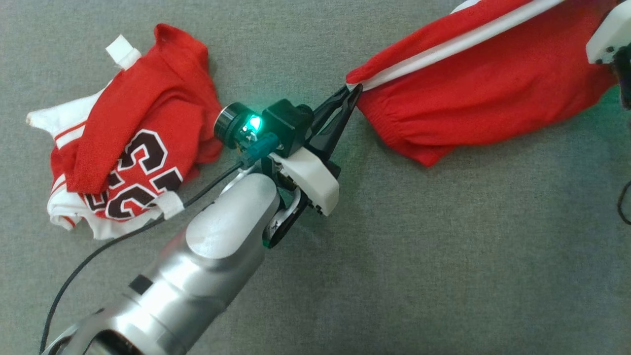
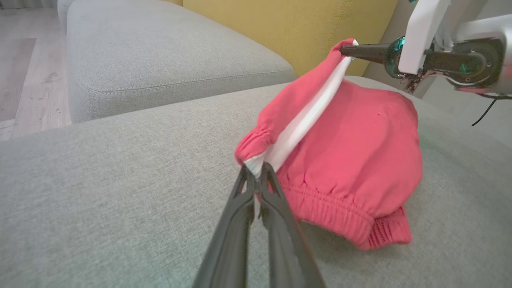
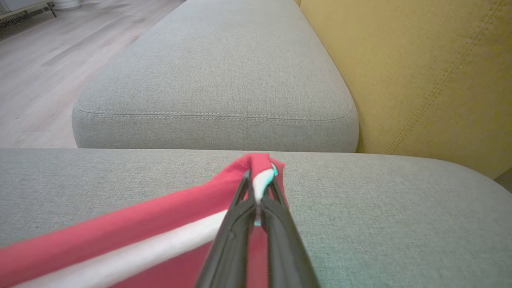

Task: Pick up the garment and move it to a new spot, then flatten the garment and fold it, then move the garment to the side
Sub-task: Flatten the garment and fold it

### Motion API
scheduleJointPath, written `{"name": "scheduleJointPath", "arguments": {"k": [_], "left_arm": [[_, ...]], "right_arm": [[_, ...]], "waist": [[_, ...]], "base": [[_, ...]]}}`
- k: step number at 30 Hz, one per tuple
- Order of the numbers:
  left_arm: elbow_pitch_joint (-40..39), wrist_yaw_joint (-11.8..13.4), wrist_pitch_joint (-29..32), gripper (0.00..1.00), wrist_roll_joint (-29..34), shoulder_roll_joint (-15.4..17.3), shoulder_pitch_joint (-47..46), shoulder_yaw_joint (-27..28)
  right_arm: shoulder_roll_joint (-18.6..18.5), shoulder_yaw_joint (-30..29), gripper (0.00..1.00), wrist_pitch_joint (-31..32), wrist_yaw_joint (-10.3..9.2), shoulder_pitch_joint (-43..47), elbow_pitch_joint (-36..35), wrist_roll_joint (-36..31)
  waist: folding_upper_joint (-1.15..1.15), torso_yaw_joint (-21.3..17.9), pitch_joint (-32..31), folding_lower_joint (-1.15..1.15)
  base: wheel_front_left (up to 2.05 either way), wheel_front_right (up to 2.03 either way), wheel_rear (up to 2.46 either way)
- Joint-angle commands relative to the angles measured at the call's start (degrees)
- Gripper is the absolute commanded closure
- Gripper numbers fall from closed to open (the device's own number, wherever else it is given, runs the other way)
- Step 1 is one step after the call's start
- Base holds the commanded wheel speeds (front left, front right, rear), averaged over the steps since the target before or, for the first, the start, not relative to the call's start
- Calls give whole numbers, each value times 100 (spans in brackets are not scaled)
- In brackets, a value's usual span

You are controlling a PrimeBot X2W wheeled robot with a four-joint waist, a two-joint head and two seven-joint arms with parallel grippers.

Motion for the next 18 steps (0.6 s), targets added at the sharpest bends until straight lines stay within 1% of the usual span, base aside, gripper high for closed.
{"name": "scheduleJointPath", "arguments": {"k": [1, 2, 3, 4, 5, 6, 13, 18], "left_arm": [[-92, -18, -14, 100, 10, 35, -203, 108], [-70, -20, -11, 100, 5, 25, -216, 96], [-51, -16, -20, 71, 7, 16, -230, 86], [-30, -11, -32, 55, 9, 9, -240, 79], [-9, -2, -44, 22, 9, 4, -247, 74], [13, 19, -65, 0, 11, 0, -251, 77], [85, 266, -405, 0, -42, 46, -175, 274], [-74, 554, -725, 0, -141, 193, -32, 633]], "right_arm": [[-47, 70, 81, -73, -5, -192, -104, -39], [-41, 67, 0, -129, -5, -227, -65, -35], [-15, 97, 0, -145, -5, -255, -17, -27], [9, 119, 0, -188, -5, -276, 16, 1], [29, 121, 0, -246, -5, -302, 43, 44], [37, 120, 0, -313, -5, -328, 67, 82], [38, 232, 0, -722, -5, -296, 141, 363], [15, 411, 0, -946, -5, 4, -296, 740]], "waist": [[0, 6, 11, 0], [0, 9, 20, 0], [0, 10, 23, 0], [0, 6, 21, 0], [0, -1, 15, 0], [0, -11, 3, 0], [0, -128, -335, 0], [0, -237, -697, 0]], "base": [[0, 0, 0], [0, 0, 0], [0, 0, 0], [0, 0, 0], [0, 0, 0], [0, 0, 0], [0, 0, 0], [0, 0, 0]]}}
